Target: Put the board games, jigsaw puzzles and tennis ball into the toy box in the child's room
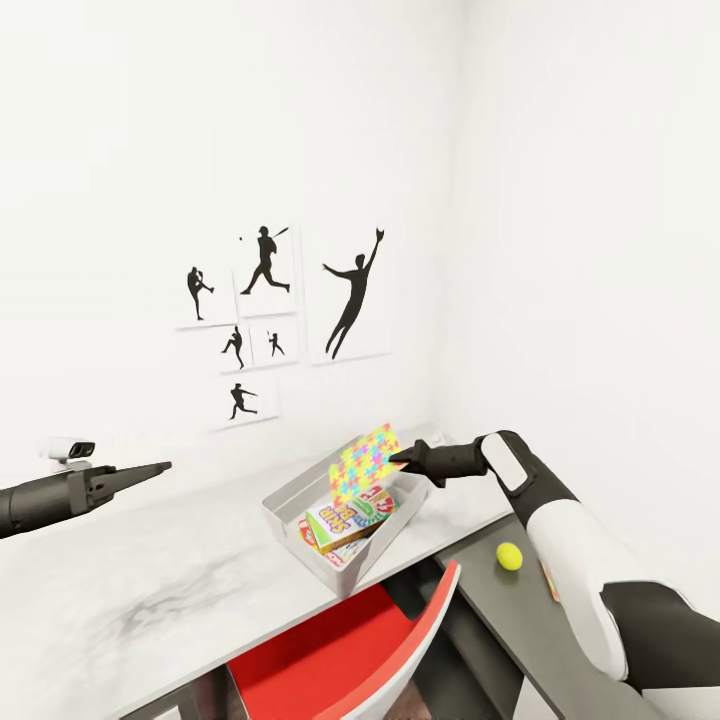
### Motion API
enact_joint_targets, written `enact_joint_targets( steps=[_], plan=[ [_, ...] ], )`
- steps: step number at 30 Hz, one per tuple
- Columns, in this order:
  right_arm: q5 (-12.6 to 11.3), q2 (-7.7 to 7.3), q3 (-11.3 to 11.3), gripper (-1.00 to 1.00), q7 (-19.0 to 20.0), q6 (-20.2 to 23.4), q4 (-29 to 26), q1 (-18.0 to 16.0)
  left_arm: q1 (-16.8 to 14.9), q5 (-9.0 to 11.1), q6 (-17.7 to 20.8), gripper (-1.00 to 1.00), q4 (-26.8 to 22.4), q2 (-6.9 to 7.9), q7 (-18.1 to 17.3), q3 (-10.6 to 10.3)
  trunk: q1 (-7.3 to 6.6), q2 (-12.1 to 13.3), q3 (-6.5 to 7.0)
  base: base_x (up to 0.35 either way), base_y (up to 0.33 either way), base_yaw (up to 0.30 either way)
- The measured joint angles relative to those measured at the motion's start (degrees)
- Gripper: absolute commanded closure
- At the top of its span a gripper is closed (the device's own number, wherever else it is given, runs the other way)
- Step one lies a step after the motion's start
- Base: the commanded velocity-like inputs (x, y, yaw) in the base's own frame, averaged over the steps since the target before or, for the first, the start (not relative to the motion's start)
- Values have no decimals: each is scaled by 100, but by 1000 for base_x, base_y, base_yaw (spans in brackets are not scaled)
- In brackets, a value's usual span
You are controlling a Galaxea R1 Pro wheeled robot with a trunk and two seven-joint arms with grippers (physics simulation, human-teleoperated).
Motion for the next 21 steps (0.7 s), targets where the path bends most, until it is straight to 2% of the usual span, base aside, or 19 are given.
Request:
enact_joint_targets(
  steps=[6, 21],
  plan=[
    [-3, 34, -4, 100, 0, 0, -1, -1, 3, 0, -2, -100, -1, -5, 0, -4, 0, 0, -52, 0, 0, 0],
    [-2, 6, 5, 100, 0, 0, -10, 8, 8, 0, -3, -100, 0, -4, 0, -9, 0, 0, -194, 0, 0, 0]
  ],
)
